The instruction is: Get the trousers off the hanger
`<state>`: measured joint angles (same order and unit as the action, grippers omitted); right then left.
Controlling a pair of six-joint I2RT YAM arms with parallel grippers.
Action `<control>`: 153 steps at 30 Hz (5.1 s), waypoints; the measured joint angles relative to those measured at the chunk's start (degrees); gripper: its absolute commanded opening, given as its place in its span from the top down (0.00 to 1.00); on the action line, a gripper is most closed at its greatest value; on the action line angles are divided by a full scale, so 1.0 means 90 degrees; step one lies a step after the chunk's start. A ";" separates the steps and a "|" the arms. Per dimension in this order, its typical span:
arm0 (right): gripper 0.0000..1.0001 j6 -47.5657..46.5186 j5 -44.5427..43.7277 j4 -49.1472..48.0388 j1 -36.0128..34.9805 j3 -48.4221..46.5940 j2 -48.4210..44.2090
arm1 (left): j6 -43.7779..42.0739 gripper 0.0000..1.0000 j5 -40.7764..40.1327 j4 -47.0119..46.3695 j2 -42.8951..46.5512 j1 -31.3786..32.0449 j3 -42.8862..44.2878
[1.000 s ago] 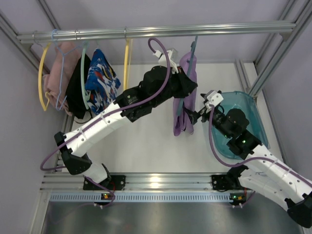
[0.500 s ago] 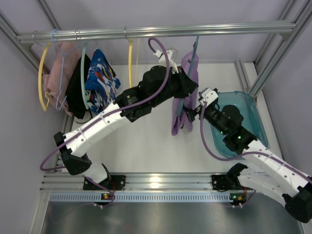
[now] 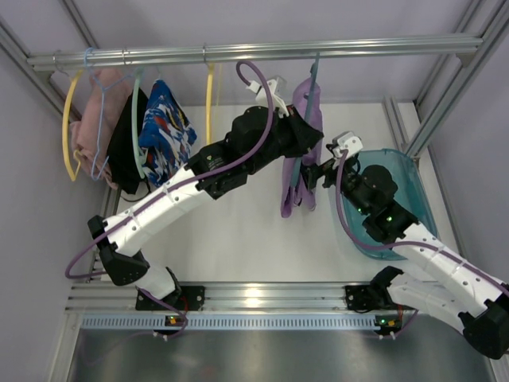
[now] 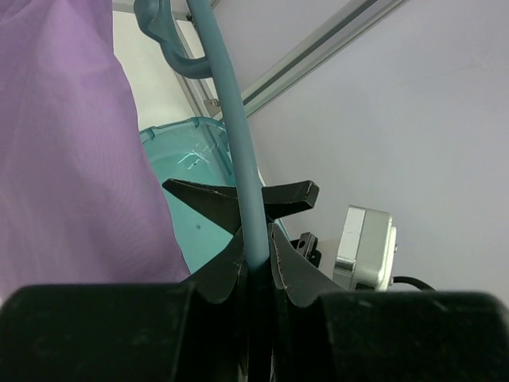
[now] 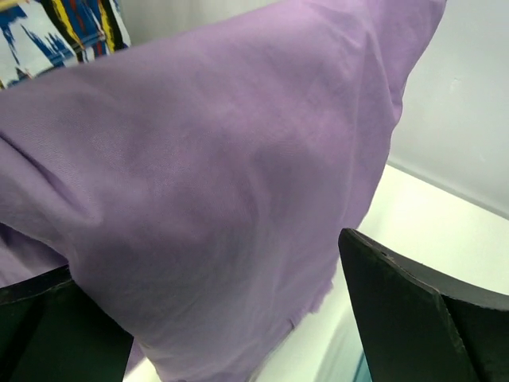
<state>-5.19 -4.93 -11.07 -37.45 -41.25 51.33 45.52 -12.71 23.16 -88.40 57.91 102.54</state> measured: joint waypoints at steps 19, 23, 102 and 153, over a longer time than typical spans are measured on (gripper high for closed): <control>0.00 0.0415 -0.1073 -0.0675 -0.0231 0.0000 0.0141 | 0.0435 1.00 -0.0019 -0.0007 -0.0141 -0.0002 0.0168; 0.17 0.0415 -0.1263 -0.0804 -0.0240 0.0000 0.0253 | 0.0481 1.00 -0.0012 -0.0010 -0.0170 -0.0010 0.0170; 1.00 -0.1090 -0.3240 0.3434 0.2516 0.0435 -0.2999 | -0.0899 1.00 0.0755 -0.0437 0.1450 -0.0170 -0.3026; 0.02 0.0010 0.0576 0.3903 0.2681 -0.0896 -0.1948 | -0.1282 1.00 0.0291 -0.2089 0.2222 -0.1154 -0.3257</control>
<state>-5.10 0.25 24.05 -13.32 -49.32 33.80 33.98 -10.09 4.36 -68.40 47.53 73.23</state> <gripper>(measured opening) 0.989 0.151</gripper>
